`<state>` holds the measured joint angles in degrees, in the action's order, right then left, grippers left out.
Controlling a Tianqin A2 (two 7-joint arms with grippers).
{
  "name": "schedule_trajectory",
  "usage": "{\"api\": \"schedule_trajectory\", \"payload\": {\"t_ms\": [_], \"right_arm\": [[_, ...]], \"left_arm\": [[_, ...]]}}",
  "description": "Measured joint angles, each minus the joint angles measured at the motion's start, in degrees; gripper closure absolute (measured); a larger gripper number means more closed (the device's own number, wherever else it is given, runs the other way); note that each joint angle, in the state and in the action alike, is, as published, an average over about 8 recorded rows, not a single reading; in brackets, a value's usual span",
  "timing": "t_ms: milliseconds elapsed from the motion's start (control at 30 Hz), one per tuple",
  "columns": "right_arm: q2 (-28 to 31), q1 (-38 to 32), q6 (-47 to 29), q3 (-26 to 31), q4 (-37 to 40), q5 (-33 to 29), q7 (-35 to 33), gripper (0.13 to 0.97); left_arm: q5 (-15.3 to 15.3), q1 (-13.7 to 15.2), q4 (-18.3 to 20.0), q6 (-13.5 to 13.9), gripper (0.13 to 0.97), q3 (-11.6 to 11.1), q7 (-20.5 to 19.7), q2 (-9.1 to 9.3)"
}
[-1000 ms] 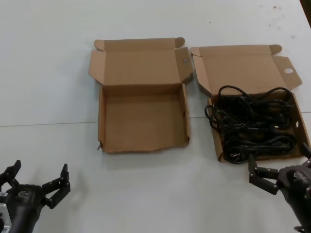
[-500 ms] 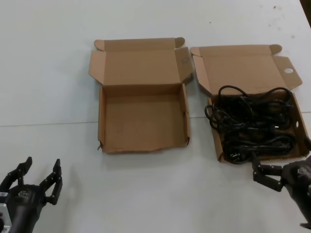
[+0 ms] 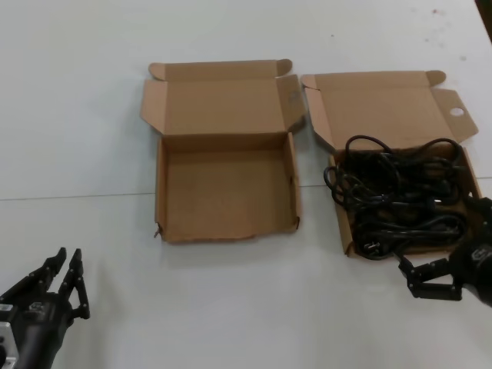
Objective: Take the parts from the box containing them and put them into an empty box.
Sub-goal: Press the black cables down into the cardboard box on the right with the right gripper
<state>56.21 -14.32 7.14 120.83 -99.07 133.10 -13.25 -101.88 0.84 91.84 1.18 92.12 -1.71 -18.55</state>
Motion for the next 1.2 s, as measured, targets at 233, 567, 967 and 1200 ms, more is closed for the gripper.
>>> {"api": "schedule_trajectory", "payload": {"t_ms": [233,567,967,1200], "right_arm": [[11.0,-17.5,-6.4,16.6,1.8,-2.4,3.2,0.129],[9.7,-35.4,-25.7,24.3,10.9,-27.1,16.7,0.129],[-3.4,-42.5,-44.1,14.2,26.9,-42.1,12.2,0.129],[-8.8,-43.2,-49.1,9.4,32.6,-45.3,9.5,0.129]], "left_arm": [[0.0,0.0,0.0,0.0,0.861,0.0,0.0,0.00],[0.0,0.0,0.0,0.0,0.929,0.0,0.0,0.00],[0.0,0.0,0.0,0.0,0.940,0.0,0.0,0.00],[0.0,0.0,0.0,0.0,0.940,0.0,0.0,0.00]]}}
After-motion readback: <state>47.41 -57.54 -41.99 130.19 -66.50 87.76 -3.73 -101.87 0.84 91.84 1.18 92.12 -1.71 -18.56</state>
